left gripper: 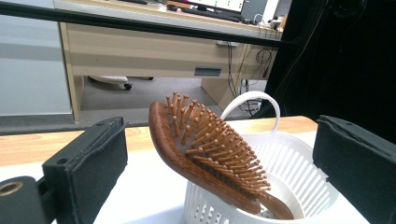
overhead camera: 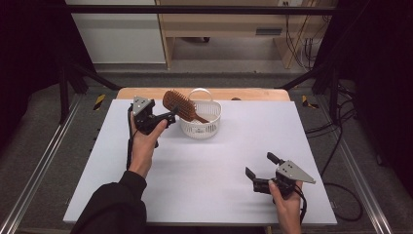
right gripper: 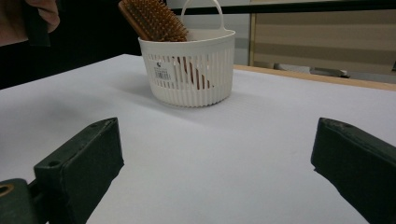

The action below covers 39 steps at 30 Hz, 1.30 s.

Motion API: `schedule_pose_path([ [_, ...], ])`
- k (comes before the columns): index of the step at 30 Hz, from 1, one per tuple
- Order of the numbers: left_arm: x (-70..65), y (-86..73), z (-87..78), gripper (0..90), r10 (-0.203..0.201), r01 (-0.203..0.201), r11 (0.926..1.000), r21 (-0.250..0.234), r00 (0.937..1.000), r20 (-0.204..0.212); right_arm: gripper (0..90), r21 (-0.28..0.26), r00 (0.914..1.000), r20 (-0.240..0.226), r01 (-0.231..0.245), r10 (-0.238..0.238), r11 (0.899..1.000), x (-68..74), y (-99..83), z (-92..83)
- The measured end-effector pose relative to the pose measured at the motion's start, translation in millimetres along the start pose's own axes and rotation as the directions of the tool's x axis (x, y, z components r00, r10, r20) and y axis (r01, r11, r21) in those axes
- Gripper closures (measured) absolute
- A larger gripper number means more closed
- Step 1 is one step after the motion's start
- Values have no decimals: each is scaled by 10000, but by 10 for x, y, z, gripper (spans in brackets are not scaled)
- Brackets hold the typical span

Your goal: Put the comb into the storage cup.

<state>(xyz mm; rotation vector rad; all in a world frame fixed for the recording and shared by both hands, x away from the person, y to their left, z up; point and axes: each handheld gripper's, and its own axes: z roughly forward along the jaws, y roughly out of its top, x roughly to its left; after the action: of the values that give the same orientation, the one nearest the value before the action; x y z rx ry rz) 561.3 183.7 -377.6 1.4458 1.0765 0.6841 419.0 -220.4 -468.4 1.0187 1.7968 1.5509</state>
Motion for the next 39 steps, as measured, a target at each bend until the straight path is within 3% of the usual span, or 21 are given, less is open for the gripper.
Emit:
schedule_pose_path([
  [11,74,4,-126,32,19,-18,10000,-46,9998,212,27,22,10000,16,75,-75,10000,7,0,3],
  [39,242,-24,-591,26,404,-401,9991,-169,9990,179,27,68,9998,71,183,-184,9998,17,1,12],
])
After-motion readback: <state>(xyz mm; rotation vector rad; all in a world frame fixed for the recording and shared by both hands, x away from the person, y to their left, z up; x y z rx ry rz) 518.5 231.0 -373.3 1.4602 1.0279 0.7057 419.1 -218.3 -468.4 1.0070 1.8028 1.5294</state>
